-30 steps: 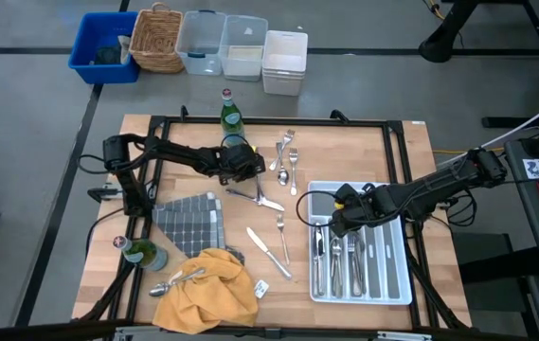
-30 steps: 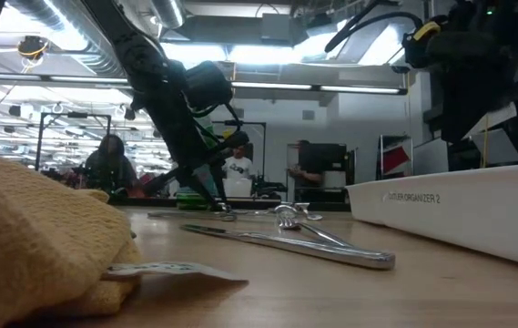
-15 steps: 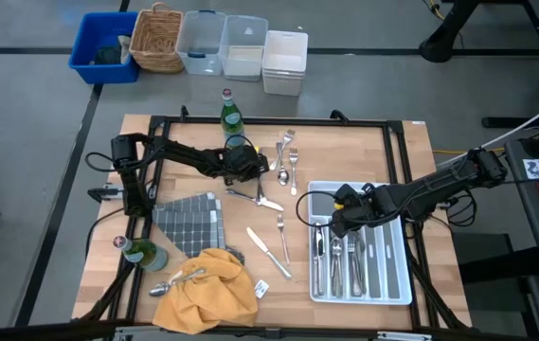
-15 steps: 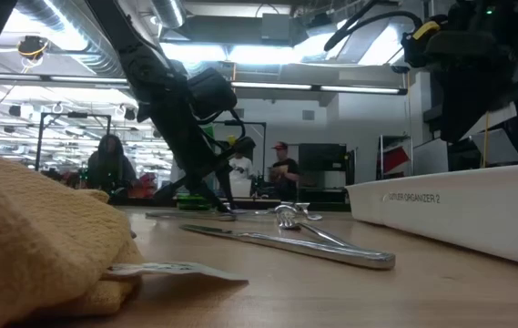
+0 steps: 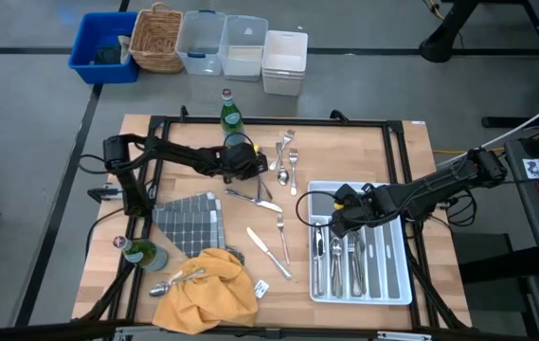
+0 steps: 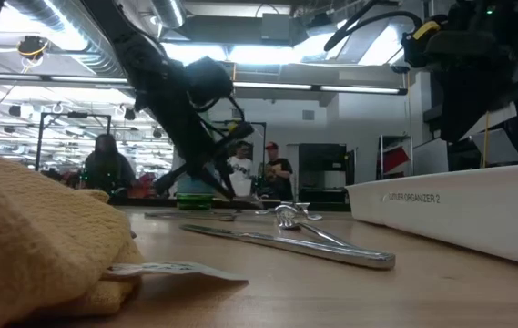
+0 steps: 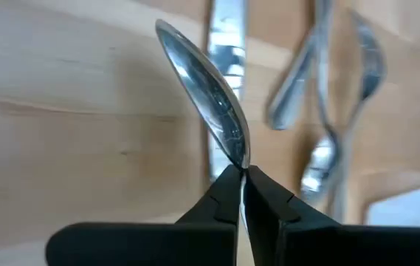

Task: Sort silverware
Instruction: Stack the silver spoon into the white utensil tray with the other silver spoons

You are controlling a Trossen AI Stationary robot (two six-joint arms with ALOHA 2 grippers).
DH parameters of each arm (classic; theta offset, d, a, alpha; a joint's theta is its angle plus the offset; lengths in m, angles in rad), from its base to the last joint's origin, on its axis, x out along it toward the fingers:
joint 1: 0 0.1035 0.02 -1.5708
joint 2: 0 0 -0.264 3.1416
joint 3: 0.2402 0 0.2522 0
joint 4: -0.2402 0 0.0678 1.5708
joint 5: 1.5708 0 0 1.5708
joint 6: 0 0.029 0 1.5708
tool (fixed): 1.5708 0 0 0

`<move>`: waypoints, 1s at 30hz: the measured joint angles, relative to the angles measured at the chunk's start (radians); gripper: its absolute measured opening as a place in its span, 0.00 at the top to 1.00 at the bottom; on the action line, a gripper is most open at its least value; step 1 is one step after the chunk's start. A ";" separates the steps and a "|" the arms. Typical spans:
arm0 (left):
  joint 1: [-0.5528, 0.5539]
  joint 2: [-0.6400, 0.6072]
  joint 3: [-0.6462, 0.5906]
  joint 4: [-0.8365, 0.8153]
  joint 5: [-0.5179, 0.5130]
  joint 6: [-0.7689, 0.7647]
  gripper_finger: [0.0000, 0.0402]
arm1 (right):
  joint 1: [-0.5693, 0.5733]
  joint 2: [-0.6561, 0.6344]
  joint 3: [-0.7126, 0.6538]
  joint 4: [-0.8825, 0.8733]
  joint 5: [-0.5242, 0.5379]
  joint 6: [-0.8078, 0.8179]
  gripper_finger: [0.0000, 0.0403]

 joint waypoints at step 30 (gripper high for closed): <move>-0.361 -0.083 0.092 0.389 -0.078 0.164 0.99 | 0.000 0.000 0.000 0.114 0.016 0.003 0.71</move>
